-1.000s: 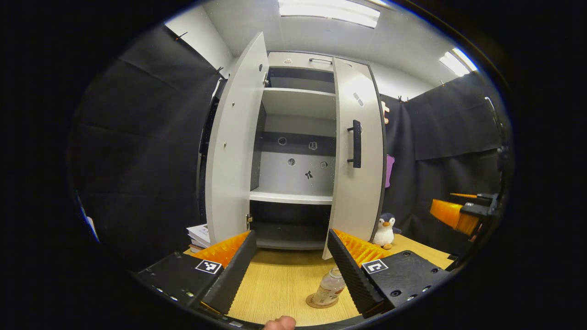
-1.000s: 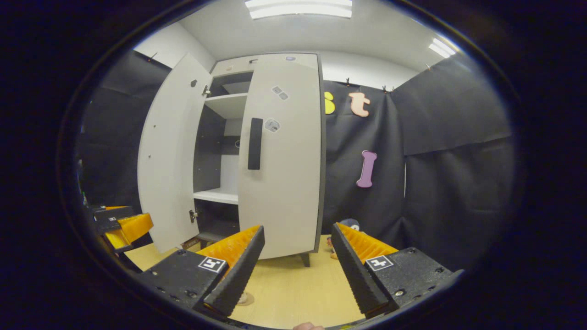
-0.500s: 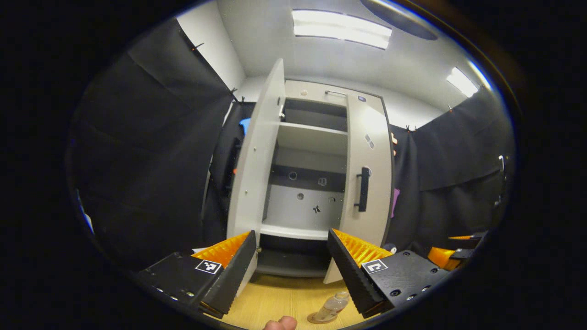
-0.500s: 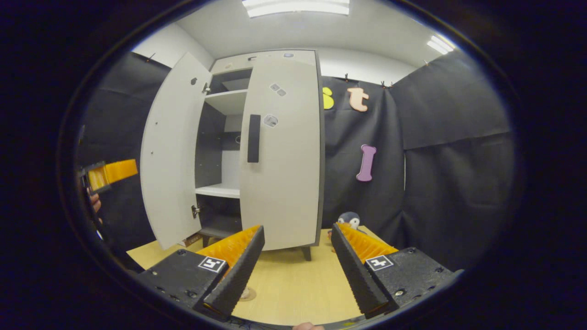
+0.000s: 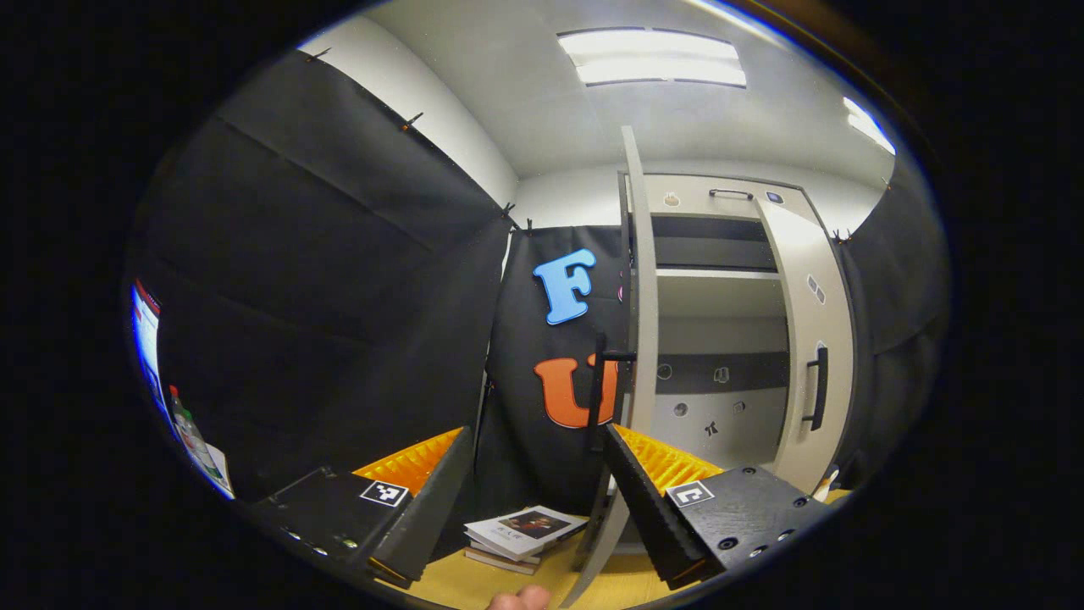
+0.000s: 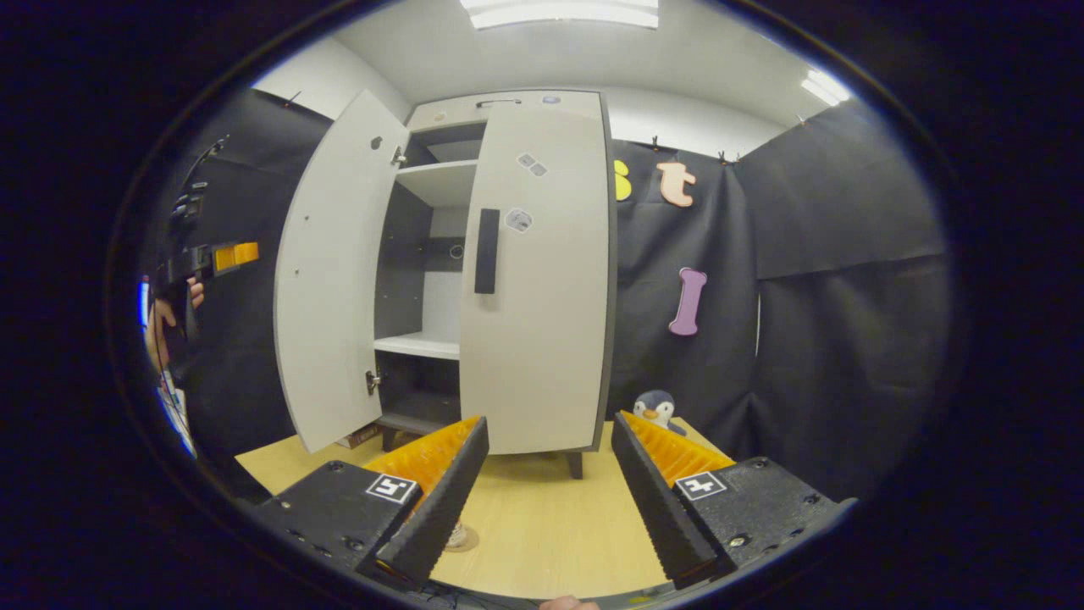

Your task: Grasp the bottle in the cabinet with the left hand and place it on the coaster, then close the right door with the right hand and the left door with the left hand.

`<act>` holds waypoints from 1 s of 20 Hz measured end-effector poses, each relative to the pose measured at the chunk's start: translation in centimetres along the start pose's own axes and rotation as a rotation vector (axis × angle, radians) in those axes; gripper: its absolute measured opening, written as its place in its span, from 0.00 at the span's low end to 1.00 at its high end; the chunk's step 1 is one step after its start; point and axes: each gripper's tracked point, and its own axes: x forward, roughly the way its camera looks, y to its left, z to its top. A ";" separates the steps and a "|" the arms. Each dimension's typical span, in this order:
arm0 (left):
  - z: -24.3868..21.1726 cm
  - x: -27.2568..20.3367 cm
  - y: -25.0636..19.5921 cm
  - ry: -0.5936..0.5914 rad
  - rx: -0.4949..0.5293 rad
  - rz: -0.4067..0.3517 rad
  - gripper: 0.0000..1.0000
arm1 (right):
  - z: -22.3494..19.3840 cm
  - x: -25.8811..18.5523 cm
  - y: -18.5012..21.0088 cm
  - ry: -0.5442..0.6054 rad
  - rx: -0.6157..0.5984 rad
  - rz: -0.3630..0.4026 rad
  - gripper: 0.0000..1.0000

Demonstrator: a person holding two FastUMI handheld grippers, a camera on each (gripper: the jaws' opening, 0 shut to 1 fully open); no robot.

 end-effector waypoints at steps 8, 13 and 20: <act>-1.5 5.2 4.1 0.046 -0.100 0.083 0.99 | 0.2 0.1 -1.2 0.017 0.040 -0.027 0.96; -2.4 7.7 3.3 0.071 -0.105 0.042 0.99 | 0.6 0.1 -2.6 0.022 0.042 -0.060 0.96; -2.3 7.3 1.3 0.076 -0.108 -0.025 0.93 | 1.0 0.1 -3.0 0.009 0.064 -0.082 0.96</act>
